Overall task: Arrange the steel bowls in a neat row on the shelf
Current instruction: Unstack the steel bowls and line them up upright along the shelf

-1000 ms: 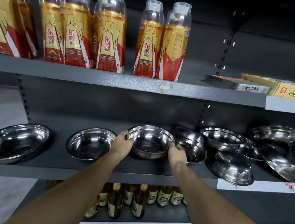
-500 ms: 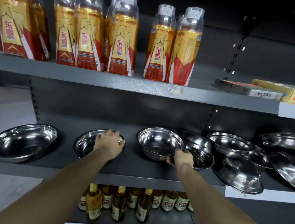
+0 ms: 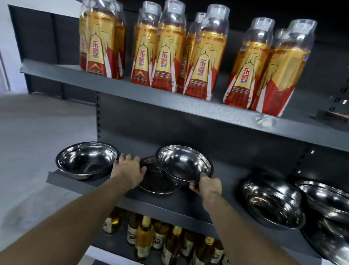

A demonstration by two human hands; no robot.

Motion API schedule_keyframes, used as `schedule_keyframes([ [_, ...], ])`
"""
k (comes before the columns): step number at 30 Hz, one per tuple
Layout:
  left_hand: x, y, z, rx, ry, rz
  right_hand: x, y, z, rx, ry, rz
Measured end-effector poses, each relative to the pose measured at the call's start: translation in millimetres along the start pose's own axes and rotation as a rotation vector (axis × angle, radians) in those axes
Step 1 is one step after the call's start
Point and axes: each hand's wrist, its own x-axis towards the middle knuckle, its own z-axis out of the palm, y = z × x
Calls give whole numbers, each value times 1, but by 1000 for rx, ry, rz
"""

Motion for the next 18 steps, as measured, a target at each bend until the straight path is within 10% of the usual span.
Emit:
schedule_keyframes([
  [18,-9,-51,-5,-24,-13,-27,-23,29,56,-180,-126,112],
])
